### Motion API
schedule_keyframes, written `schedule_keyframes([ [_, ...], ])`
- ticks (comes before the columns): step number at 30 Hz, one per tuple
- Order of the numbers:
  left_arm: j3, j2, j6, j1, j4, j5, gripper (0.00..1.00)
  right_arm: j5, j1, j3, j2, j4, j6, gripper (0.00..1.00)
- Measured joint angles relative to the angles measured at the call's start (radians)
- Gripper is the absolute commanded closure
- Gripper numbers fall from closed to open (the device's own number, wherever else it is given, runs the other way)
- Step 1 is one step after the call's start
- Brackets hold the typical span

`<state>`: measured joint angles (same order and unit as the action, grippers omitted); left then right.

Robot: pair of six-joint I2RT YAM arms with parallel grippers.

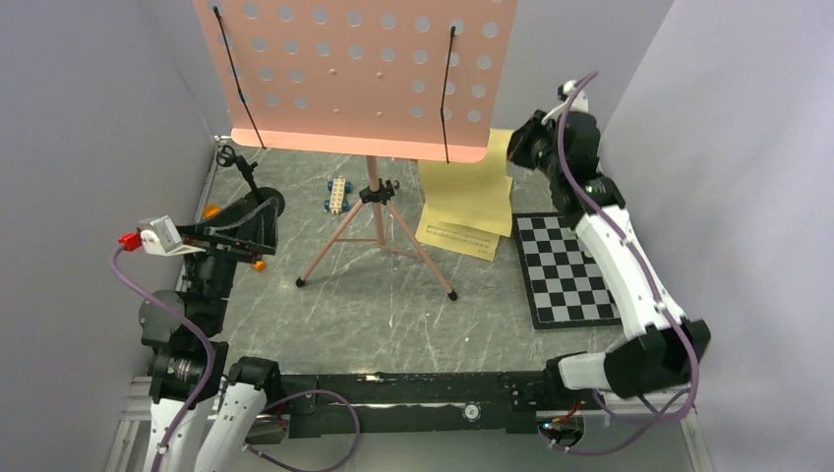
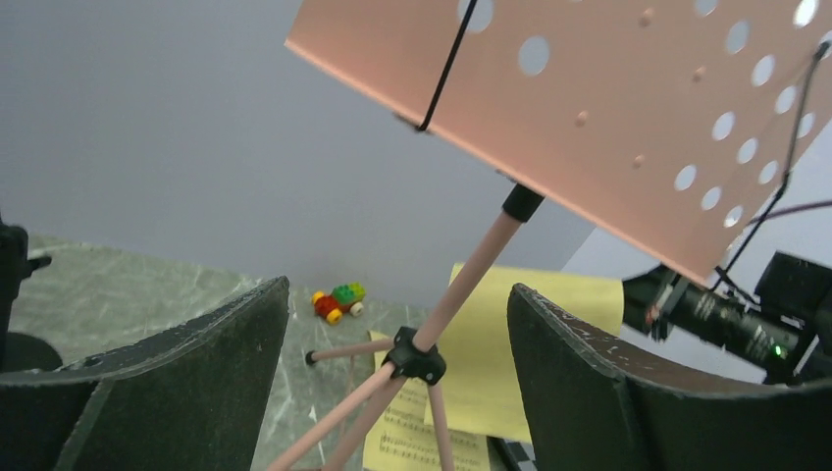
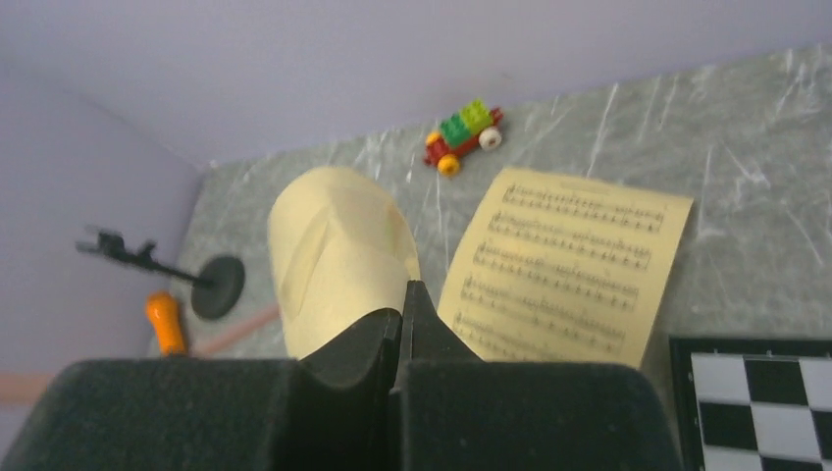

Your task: Pack up the instrument practice props

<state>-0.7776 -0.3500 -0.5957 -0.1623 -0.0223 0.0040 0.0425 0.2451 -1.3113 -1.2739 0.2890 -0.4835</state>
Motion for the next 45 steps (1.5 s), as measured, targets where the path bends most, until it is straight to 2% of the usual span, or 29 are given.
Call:
schedule_keyframes([
  [2,0.017,0.002,-0.003,0.000,-0.014,-0.002,0.15,0.049,-0.056,-0.071,-0.093,-0.015,-0.042,1.00],
  [5,0.037,0.002,-0.011,0.000,-0.036,-0.002,0.14,0.234,-0.242,-0.133,-0.289,-0.074,-0.177,1.00],
  [6,0.039,0.001,-0.012,0.000,-0.050,-0.002,0.14,0.284,-0.311,-0.112,-0.382,-0.095,-0.222,1.00],
  [9,0.039,0.000,-0.012,0.000,-0.062,-0.002,0.15,0.316,-0.365,-0.016,-0.470,-0.058,-0.270,1.00],
  [12,0.039,-0.005,-0.018,0.000,-0.061,-0.002,0.15,0.377,-0.338,0.045,-0.476,0.016,-0.304,1.00],
  [18,0.039,-0.056,-0.039,0.000,-0.052,0.018,0.16,0.453,-0.250,0.023,-0.381,-0.041,-0.319,1.00],
  [24,0.039,-0.065,-0.045,0.000,-0.058,0.025,0.15,0.468,-0.238,0.024,-0.341,-0.105,-0.326,1.00],
  [35,0.120,-0.051,-0.071,0.000,-0.052,0.037,0.16,0.491,-0.181,0.324,-0.378,-0.277,-0.367,1.00],
  [45,0.150,-0.053,-0.080,-0.001,-0.044,0.052,0.16,0.513,-0.100,0.357,-0.410,-0.428,-0.408,1.00],
])
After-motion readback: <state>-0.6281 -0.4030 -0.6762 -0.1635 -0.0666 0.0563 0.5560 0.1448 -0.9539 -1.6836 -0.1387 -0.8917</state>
